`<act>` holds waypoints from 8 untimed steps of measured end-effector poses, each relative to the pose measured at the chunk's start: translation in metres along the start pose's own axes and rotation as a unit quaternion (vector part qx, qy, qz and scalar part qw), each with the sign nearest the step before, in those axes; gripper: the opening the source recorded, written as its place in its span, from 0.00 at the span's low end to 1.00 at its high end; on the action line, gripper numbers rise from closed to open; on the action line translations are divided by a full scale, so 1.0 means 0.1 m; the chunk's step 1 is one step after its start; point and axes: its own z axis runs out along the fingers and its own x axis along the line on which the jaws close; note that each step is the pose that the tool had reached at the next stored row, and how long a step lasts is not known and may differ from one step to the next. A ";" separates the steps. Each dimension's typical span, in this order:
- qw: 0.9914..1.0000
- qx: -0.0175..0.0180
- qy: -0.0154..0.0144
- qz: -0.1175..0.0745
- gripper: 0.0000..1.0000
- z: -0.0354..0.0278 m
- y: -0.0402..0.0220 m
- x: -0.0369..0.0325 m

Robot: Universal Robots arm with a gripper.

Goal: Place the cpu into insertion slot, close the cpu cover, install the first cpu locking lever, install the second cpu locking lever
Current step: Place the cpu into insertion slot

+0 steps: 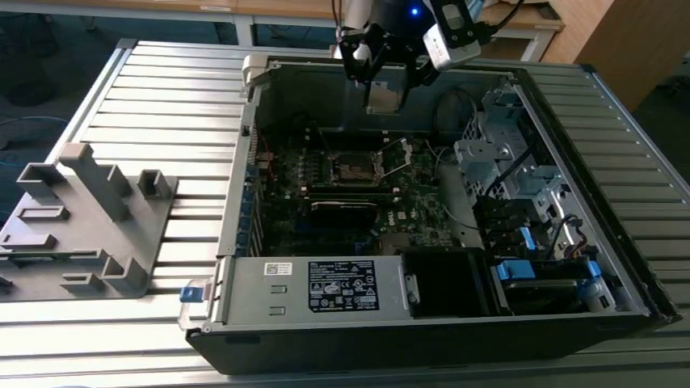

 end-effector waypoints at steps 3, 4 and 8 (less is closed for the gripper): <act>1.000 0.000 0.000 0.000 0.54 0.032 -0.003 -0.001; 1.000 0.000 0.000 0.000 0.54 0.044 -0.004 -0.001; 1.000 0.000 0.000 0.000 0.54 0.096 -0.008 -0.002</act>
